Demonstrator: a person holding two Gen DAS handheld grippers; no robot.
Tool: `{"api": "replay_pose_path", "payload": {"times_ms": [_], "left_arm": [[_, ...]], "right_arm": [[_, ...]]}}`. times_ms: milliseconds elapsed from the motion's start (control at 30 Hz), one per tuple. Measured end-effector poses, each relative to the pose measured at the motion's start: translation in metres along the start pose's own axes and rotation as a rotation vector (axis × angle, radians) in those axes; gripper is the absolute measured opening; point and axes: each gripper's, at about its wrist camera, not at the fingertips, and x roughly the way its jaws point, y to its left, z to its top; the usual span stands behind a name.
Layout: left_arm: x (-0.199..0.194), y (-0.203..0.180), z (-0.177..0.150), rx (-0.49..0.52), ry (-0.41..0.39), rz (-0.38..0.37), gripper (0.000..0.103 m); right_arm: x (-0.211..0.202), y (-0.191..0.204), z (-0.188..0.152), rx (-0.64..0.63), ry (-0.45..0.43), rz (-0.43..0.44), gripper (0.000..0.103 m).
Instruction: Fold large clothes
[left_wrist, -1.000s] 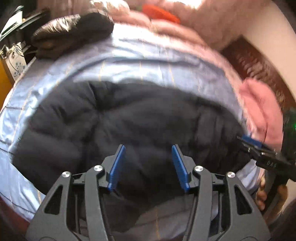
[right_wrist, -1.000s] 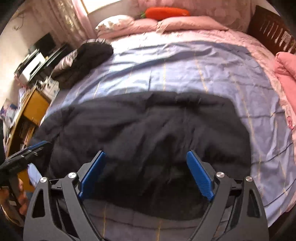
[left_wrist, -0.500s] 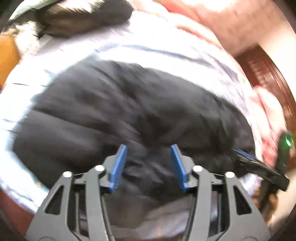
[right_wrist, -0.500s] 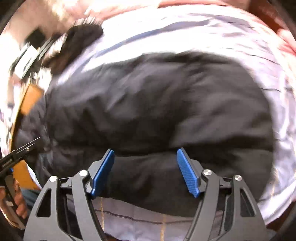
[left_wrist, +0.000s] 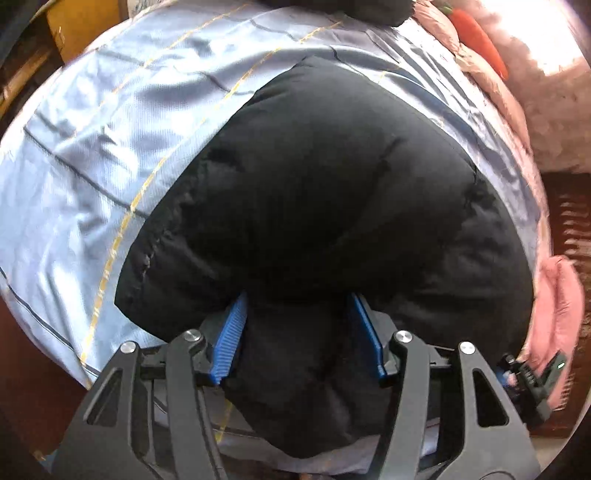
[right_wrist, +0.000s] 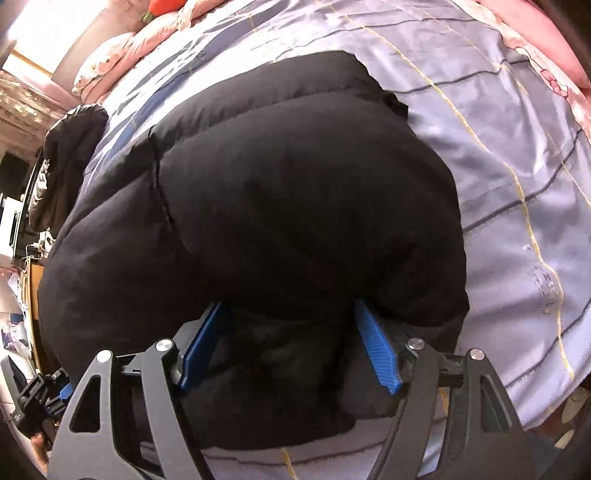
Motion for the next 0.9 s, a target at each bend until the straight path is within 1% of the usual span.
{"api": "replay_pose_path", "payload": {"times_ms": [100, 133, 200, 267, 300, 333, 367, 400, 433, 467, 500, 533, 600, 633, 667, 733, 767, 800, 833, 867, 900], "left_arm": [[0.004, -0.004, -0.004, -0.005, 0.004, 0.021, 0.059], [0.007, -0.005, -0.003, -0.014, 0.010, 0.024, 0.059], [0.011, -0.002, 0.005, -0.017, 0.017, 0.035, 0.059], [0.007, -0.001, 0.004, -0.028, 0.005, 0.030, 0.058], [-0.003, -0.003, 0.002, -0.034, -0.018, 0.012, 0.057], [-0.018, -0.003, -0.001, -0.029, -0.056, -0.027, 0.057], [-0.035, -0.004, -0.006, -0.011, -0.098, -0.071, 0.062], [-0.048, -0.008, -0.008, 0.015, -0.140, -0.099, 0.070], [-0.060, -0.011, -0.010, 0.039, -0.183, -0.106, 0.074], [-0.077, -0.019, -0.011, 0.075, -0.250, -0.096, 0.077], [-0.086, -0.026, -0.010, 0.107, -0.290, -0.075, 0.078], [-0.087, -0.032, -0.009, 0.126, -0.298, -0.059, 0.078], [-0.073, -0.041, -0.001, 0.151, -0.274, -0.011, 0.077], [-0.060, -0.041, 0.002, 0.133, -0.235, 0.016, 0.075], [-0.048, -0.037, 0.006, 0.115, -0.198, 0.032, 0.069], [-0.021, -0.028, 0.010, 0.078, -0.108, 0.066, 0.068], [-0.017, -0.024, 0.010, 0.074, -0.088, 0.072, 0.070], [-0.014, -0.021, 0.011, 0.072, -0.076, 0.070, 0.070], [-0.016, -0.021, 0.011, 0.074, -0.084, 0.061, 0.070], [-0.020, -0.021, 0.011, 0.077, -0.102, 0.054, 0.069], [-0.031, -0.023, 0.009, 0.085, -0.148, 0.039, 0.069]], "right_arm": [[0.006, 0.002, 0.001, -0.010, -0.003, -0.008, 0.074], [0.010, 0.002, -0.001, -0.006, -0.001, -0.004, 0.074], [0.016, -0.003, 0.005, 0.001, 0.006, 0.006, 0.074], [0.018, -0.003, 0.009, 0.000, 0.002, 0.004, 0.074], [0.015, -0.006, 0.007, -0.003, -0.004, -0.002, 0.074], [0.008, -0.003, 0.005, -0.006, -0.011, -0.010, 0.074], [-0.003, -0.001, 0.001, -0.013, -0.021, -0.013, 0.074], [-0.017, 0.003, -0.005, -0.031, -0.041, 0.000, 0.074], [-0.033, 0.000, -0.018, -0.043, -0.061, 0.016, 0.074], [-0.046, 0.008, -0.020, -0.068, -0.086, 0.033, 0.074], [-0.059, 0.019, -0.023, -0.100, -0.115, 0.046, 0.074], [-0.066, 0.029, -0.024, -0.125, -0.132, 0.059, 0.075], [-0.071, 0.053, -0.027, -0.184, -0.137, 0.090, 0.077], [-0.066, 0.070, -0.029, -0.220, -0.127, 0.098, 0.077], [-0.057, 0.086, -0.030, -0.256, -0.114, 0.086, 0.077], [-0.036, 0.104, -0.031, -0.298, -0.092, 0.041, 0.077], [-0.016, 0.111, -0.030, -0.308, -0.055, 0.003, 0.077], [-0.003, 0.111, -0.031, -0.303, -0.033, -0.019, 0.081], [0.008, 0.112, -0.030, -0.298, -0.031, -0.028, 0.085], [0.011, 0.113, -0.030, -0.300, -0.038, -0.028, 0.088], [0.010, 0.115, -0.028, -0.308, -0.048, -0.031, 0.088]]}}
